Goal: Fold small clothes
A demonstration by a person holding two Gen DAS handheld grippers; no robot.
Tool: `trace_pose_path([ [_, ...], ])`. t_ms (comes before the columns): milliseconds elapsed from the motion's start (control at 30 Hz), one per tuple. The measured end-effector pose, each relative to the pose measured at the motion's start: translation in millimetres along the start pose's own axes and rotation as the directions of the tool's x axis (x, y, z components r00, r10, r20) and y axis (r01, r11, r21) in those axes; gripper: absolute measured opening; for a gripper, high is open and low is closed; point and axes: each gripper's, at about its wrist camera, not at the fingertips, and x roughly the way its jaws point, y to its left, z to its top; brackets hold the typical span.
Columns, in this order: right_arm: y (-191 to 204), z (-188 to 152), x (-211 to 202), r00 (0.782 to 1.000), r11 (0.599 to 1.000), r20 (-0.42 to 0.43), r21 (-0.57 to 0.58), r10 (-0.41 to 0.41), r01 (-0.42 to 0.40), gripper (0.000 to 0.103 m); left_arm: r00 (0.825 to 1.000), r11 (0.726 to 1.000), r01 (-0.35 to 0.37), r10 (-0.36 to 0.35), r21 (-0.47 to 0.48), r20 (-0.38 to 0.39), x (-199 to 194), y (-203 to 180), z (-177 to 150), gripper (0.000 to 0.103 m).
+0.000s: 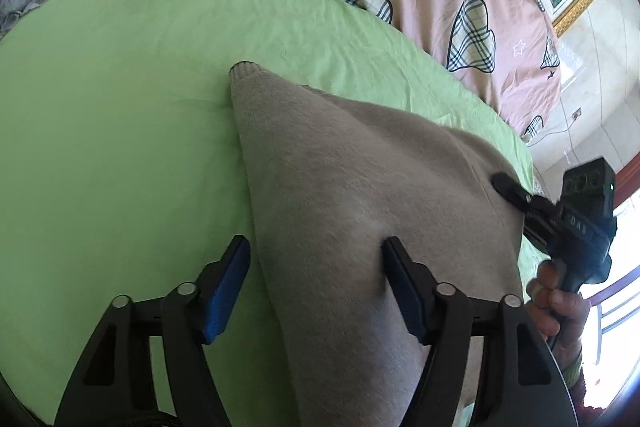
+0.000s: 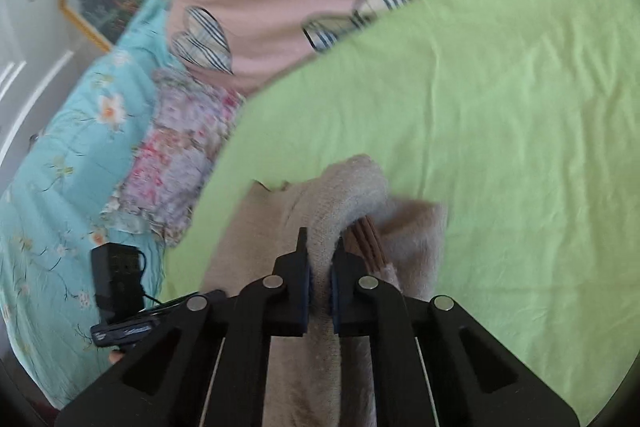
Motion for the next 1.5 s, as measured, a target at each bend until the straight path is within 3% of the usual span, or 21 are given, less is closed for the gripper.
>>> trace_pose_path([
  [100, -13, -10, 10, 0.997, 0.997, -0.043, -0.008, -0.071, 0.070, 0.009, 1.000, 0.999, -0.012, 0.011, -0.036, -0.014, 18, 6, 19, 0.071],
  [167, -32, -15, 21, 0.994, 0.996, -0.075, 0.048, -0.075, 0.079, 0.009, 0.999, 0.997, -0.046, 0.045, -0.054, -0.017, 30, 13, 35, 0.067],
  [267, -46, -16, 26, 0.994, 0.994, -0.079, 0.082, -0.072, 0.079, 0.009, 0.998, 0.994, -0.063, 0.062, -0.089, -0.015, 44, 24, 61, 0.044],
  [333, -46, -16, 28, 0.994, 0.993, -0.081, 0.077, -0.078, 0.085, 0.009, 0.993, 0.989, -0.121, 0.121, -0.084, -0.006, 50, 25, 74, 0.016],
  [400, -43, -17, 27, 0.992, 0.993, -0.084, 0.065, -0.091, 0.097, 0.009, 0.979, 0.977, -0.204, 0.204, -0.063, 0.005, 55, 23, 85, 0.013],
  [533, -40, -18, 18, 0.993, 0.992, -0.085, 0.090, -0.077, 0.084, 0.013, 0.986, 0.984, -0.166, 0.167, -0.065, 0.016, 41, 16, 85, 0.012],
  [700, -32, -27, -17, 0.997, 0.992, -0.035, 0.099, -0.072, 0.075, 0.040, 0.988, 0.990, -0.137, 0.138, -0.015, 0.069, -8, -11, 43, 0.015],
  [767, -29, -36, -32, 0.997, 0.993, -0.027, 0.095, -0.069, 0.071, 0.041, 0.989, 0.992, -0.124, 0.123, 0.012, 0.081, -30, -20, 16, 0.021],
  [967, -17, -80, -72, 0.999, 0.997, -0.019, 0.071, -0.032, 0.033, 0.041, 0.984, 0.986, -0.135, 0.122, 0.096, 0.129, -86, -46, -75, 0.024],
  [1133, -6, -120, -92, 0.998, 0.999, -0.044, 0.031, -0.033, 0.035, 0.041, 0.976, 0.974, -0.160, 0.131, 0.162, 0.176, -121, -57, -146, 0.044],
  [1200, -4, -131, -94, 0.997, 0.999, -0.058, 0.017, -0.049, 0.050, 0.041, 0.979, 0.971, -0.142, 0.110, 0.190, 0.170, -126, -63, -170, 0.047],
  [1367, -7, -144, -88, 0.996, 0.999, -0.077, 0.015, -0.048, 0.050, 0.041, 0.964, 0.931, -0.243, 0.200, 0.273, 0.174, -105, -76, -198, 0.047],
  [1500, -1, -150, -82, 0.996, 0.999, -0.081, -0.001, -0.032, 0.032, 0.041, 0.955, 0.928, -0.278, 0.239, 0.248, 0.177, -84, -70, -195, 0.049],
])
